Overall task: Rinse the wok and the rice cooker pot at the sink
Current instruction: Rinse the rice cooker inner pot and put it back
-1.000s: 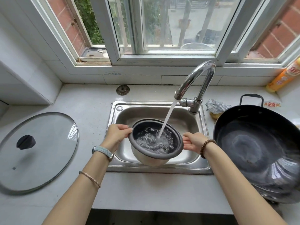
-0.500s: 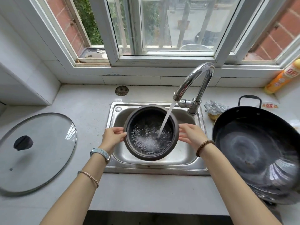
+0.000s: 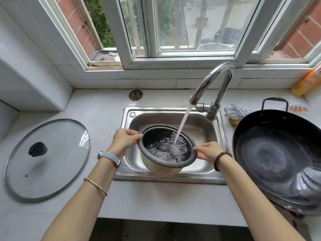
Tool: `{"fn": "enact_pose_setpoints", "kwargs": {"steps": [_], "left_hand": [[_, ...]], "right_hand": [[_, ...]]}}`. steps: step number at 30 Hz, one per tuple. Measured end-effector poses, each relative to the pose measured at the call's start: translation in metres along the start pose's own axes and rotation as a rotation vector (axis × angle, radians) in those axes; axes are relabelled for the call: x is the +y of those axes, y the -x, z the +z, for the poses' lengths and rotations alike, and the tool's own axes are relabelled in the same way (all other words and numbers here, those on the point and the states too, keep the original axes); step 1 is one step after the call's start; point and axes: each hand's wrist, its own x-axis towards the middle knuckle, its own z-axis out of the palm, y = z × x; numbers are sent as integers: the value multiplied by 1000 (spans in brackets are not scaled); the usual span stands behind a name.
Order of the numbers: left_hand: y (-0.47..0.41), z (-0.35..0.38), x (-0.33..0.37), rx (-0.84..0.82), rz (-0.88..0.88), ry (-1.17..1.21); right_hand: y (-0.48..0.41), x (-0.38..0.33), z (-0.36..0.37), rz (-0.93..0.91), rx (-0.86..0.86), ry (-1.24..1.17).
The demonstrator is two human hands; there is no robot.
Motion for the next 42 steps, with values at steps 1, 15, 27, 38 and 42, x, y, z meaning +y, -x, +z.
{"fn": "enact_pose_setpoints", "kwargs": {"steps": [1, 15, 27, 38, 42], "left_hand": [[0, -1, 4, 5, 18, -16], [13, -23, 51, 95, 137, -258], [21, -27, 96, 153, 227, -340], [15, -30, 107, 141, 173, -464], [22, -27, 104, 105, 167, -442]], "right_hand": [[0, 5, 1, 6, -2, -17], [6, 48, 52, 163, -109, -284], [16, 50, 97, 200, -224, -520], [6, 52, 102, 152, -189, -534], [-5, 62, 100, 115, -111, -387]]}}
